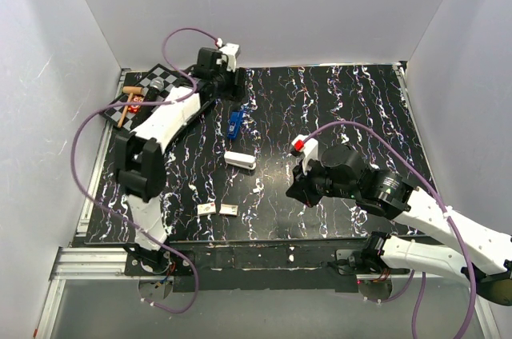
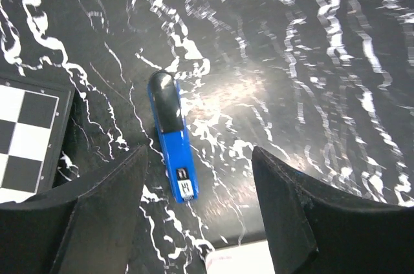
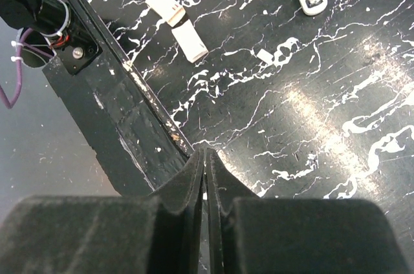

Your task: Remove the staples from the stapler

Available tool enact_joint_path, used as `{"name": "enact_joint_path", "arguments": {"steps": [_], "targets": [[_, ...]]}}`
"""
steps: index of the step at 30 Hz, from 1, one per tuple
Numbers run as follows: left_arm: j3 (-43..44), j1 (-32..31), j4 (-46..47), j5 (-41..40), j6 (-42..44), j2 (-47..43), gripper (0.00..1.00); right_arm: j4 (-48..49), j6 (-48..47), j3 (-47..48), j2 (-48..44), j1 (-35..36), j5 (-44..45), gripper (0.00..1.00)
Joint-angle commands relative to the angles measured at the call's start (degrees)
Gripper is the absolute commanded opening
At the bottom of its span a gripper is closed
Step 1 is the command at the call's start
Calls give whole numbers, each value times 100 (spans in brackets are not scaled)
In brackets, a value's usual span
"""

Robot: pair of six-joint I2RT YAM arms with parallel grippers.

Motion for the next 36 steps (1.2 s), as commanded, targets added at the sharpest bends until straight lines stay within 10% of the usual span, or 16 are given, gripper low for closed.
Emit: {"name": "enact_joint_path", "arguments": {"steps": [1,21,36], "targets": [[-610,20,435,814,291,-1518,66,-82,46,183,-49,-18,65,15],[-3678,-498,215,2212,1160,-4736,68,-803,20,860,496,-36,450,45],[-4154,-946,286,2547,3392,-4009,75,-821,2,711,329,-36,109,57]]}}
